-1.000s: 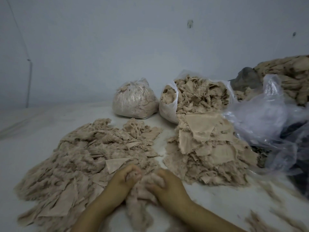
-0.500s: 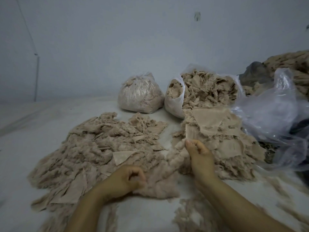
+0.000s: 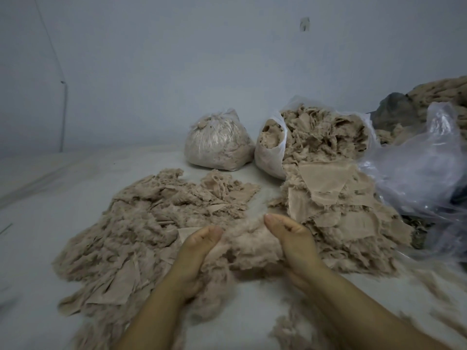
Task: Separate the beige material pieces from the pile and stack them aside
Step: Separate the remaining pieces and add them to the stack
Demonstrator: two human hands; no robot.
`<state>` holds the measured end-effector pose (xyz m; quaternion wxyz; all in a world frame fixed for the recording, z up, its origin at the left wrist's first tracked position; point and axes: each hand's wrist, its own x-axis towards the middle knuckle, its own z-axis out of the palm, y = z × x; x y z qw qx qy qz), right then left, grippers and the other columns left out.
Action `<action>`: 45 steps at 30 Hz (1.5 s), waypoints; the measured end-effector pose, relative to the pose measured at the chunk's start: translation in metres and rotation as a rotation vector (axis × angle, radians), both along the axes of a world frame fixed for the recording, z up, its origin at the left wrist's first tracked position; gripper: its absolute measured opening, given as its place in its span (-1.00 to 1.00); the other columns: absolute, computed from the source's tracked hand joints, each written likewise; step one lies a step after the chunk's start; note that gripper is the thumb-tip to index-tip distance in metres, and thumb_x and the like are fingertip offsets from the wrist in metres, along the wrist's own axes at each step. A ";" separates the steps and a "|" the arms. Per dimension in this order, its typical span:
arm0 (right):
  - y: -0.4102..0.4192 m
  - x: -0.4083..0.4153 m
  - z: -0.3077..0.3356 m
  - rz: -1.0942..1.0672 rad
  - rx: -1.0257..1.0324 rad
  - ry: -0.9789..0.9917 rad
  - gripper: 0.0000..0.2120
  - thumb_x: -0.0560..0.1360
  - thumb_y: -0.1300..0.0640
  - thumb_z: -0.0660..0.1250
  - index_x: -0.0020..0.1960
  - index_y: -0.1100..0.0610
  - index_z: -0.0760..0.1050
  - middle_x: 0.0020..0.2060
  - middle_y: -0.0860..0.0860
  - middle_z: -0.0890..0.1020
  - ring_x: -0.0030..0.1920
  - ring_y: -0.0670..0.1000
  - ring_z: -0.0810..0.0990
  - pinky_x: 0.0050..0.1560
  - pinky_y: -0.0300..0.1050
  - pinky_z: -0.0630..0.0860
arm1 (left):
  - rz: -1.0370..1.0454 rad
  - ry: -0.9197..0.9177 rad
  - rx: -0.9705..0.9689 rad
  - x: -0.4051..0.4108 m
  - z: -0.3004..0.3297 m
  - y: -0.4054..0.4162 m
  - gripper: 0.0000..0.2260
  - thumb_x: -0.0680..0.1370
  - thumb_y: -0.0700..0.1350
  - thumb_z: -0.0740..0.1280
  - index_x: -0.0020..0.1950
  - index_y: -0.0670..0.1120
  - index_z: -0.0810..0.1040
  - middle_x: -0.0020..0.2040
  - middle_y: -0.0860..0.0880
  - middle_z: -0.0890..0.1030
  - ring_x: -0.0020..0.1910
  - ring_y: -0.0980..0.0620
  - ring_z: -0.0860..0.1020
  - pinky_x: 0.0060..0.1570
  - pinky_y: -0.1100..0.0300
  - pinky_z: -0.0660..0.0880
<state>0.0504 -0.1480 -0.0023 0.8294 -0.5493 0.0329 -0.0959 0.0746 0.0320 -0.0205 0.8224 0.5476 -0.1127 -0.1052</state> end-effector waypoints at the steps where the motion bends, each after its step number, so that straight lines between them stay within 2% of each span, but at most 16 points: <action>1: -0.004 0.000 0.000 -0.017 0.003 0.008 -0.91 0.44 0.20 0.39 -0.11 0.22 0.62 -0.28 0.14 0.69 -0.31 0.04 0.65 -0.31 -0.15 0.60 | 0.029 0.012 -0.016 0.002 0.001 0.005 -0.85 0.41 -0.04 0.39 -0.19 -0.10 0.67 -0.13 -0.16 0.69 -0.18 -0.04 0.67 -0.26 0.15 0.59; 4: -0.018 -0.002 0.003 -0.048 -0.013 0.036 -0.80 0.45 0.18 0.38 -0.02 0.31 0.60 -0.12 0.28 0.67 -0.14 0.18 0.64 -0.04 0.07 0.58 | 0.189 -0.025 0.078 0.008 0.006 0.017 -0.84 0.42 -0.04 0.37 -0.22 -0.10 0.66 -0.17 -0.03 0.70 -0.20 0.07 0.66 -0.27 0.27 0.57; 7: -0.024 -0.005 0.008 -0.029 -0.057 0.042 -0.77 0.47 0.16 0.38 0.02 0.32 0.60 -0.08 0.30 0.67 -0.04 0.24 0.65 0.08 0.14 0.57 | 0.322 -0.286 0.583 0.012 0.001 0.019 -0.76 0.51 -0.10 0.37 -0.35 -0.14 0.53 -0.38 0.10 0.55 -0.38 0.20 0.48 -0.27 0.29 0.42; 9: -0.025 -0.006 0.011 -0.004 -0.081 0.030 -0.78 0.49 0.17 0.36 0.01 0.32 0.60 -0.10 0.29 0.67 -0.08 0.22 0.66 0.03 0.12 0.58 | 0.392 -0.411 0.785 0.010 -0.004 0.012 -0.71 0.53 -0.08 0.37 -0.41 0.00 0.52 -0.44 0.18 0.53 -0.38 0.32 0.46 -0.25 0.38 0.37; 12: -0.021 -0.008 0.015 0.116 -0.211 0.014 -0.82 0.49 0.18 0.37 -0.09 0.32 0.61 -0.19 0.25 0.69 -0.23 0.12 0.67 -0.18 -0.05 0.62 | 0.315 -0.449 0.673 0.000 0.000 0.002 -0.80 0.47 0.20 0.35 -0.16 0.10 0.61 -0.14 0.14 0.65 -0.13 0.34 0.56 -0.13 0.50 0.40; 16: -0.007 -0.012 0.012 0.201 -0.443 -0.016 -0.80 0.54 0.13 0.33 -0.15 0.27 0.54 -0.29 0.14 0.59 -0.27 0.06 0.54 -0.19 -0.09 0.50 | 0.034 -0.372 0.583 -0.008 -0.001 -0.011 -0.45 0.33 0.20 0.46 0.27 0.15 0.41 0.15 0.14 0.57 0.15 0.26 0.53 0.13 0.28 0.47; 18: -0.002 -0.012 0.010 0.158 -0.483 -0.040 -0.76 0.58 0.11 0.27 -0.12 0.30 0.50 -0.28 0.14 0.53 -0.25 0.05 0.48 -0.17 -0.04 0.44 | 0.024 -0.399 0.581 -0.012 -0.002 -0.017 -0.49 0.39 0.13 0.45 0.29 0.07 0.41 0.03 0.15 0.58 0.03 0.26 0.56 0.07 0.31 0.47; 22: 0.003 -0.013 0.007 0.102 -0.474 -0.037 -0.78 0.57 0.13 0.28 -0.10 0.29 0.54 -0.20 0.26 0.62 -0.17 0.11 0.56 -0.05 0.11 0.53 | -0.035 -0.375 0.470 -0.016 -0.009 -0.025 -0.67 0.45 0.04 0.28 0.19 0.00 0.44 -0.37 0.14 0.51 -0.41 0.21 0.47 -0.36 0.37 0.40; 27: -0.009 -0.011 0.010 0.083 -0.370 0.077 -0.84 0.56 0.14 0.30 -0.09 0.20 0.59 -0.19 0.17 0.63 -0.12 0.10 0.57 0.04 0.06 0.51 | 0.141 -0.459 0.651 -0.005 -0.008 -0.013 -0.91 0.57 -0.14 0.29 -0.03 0.06 0.53 -0.40 0.16 0.53 -0.44 0.29 0.45 -0.39 0.44 0.34; 31: -0.024 -0.009 0.022 0.065 -0.157 0.122 -0.88 0.55 0.18 0.30 0.00 0.19 0.59 -0.24 0.06 0.66 -0.23 0.01 0.62 -0.21 -0.13 0.57 | 0.363 -0.559 0.859 -0.004 -0.001 -0.001 -0.83 0.54 -0.06 0.36 -0.04 0.23 0.49 -0.16 0.17 0.58 -0.19 0.37 0.50 -0.24 0.52 0.36; 33: -0.017 -0.011 0.022 0.102 -0.114 0.160 -0.87 0.56 0.24 0.27 0.03 0.25 0.56 -0.31 0.07 0.63 -0.32 0.00 0.58 -0.32 -0.16 0.54 | 0.197 -0.570 0.891 -0.012 -0.002 -0.006 -0.53 0.38 0.09 0.49 0.23 0.24 0.41 0.14 0.24 0.49 0.05 0.44 0.44 0.02 0.53 0.34; 35: -0.006 -0.014 0.021 0.158 -0.011 0.216 -0.87 0.57 0.32 0.21 0.00 0.32 0.53 -0.31 0.13 0.63 -0.34 0.02 0.59 -0.37 -0.17 0.57 | 0.061 -0.566 0.925 -0.019 -0.007 -0.016 -0.25 0.30 0.05 0.57 0.41 0.12 0.31 0.34 0.25 0.34 0.28 0.37 0.33 0.25 0.41 0.28; 38: 0.005 -0.017 0.023 0.251 0.164 0.299 -0.83 0.57 0.38 0.19 -0.03 0.44 0.54 -0.24 0.27 0.66 -0.32 0.11 0.66 -0.42 -0.10 0.62 | 0.114 -0.455 0.659 -0.024 -0.003 -0.025 -0.73 0.48 -0.31 0.39 0.13 -0.06 0.53 0.05 0.08 0.61 0.01 0.22 0.56 -0.05 0.42 0.47; 40: 0.007 -0.019 0.027 0.242 0.120 0.342 -0.83 0.57 0.35 0.20 0.00 0.45 0.52 -0.23 0.26 0.63 -0.32 0.11 0.64 -0.45 -0.09 0.61 | 0.064 -0.349 0.620 -0.023 -0.002 -0.026 -0.83 0.54 -0.39 0.25 0.03 -0.17 0.53 -0.10 -0.04 0.63 -0.19 0.19 0.58 -0.24 0.34 0.52; 43: 0.003 -0.019 0.024 0.151 -0.185 0.336 -0.82 0.59 0.28 0.18 -0.14 0.24 0.49 -0.39 0.10 0.51 -0.43 0.01 0.52 -0.49 -0.19 0.50 | -0.010 -0.106 0.403 -0.025 0.003 -0.029 -0.75 0.52 -0.42 0.22 -0.04 -0.16 0.63 -0.14 -0.11 0.68 -0.24 0.05 0.64 -0.31 0.24 0.56; 45: -0.003 -0.020 0.020 0.085 -0.567 0.257 -0.88 0.60 0.15 0.19 -0.07 0.09 0.47 -0.25 0.01 0.50 -0.31 -0.06 0.49 -0.32 -0.21 0.46 | 0.089 0.046 0.274 -0.022 0.006 -0.030 -0.72 0.53 -0.37 0.21 -0.13 -0.11 0.66 -0.26 -0.09 0.69 -0.37 0.02 0.64 -0.44 0.27 0.53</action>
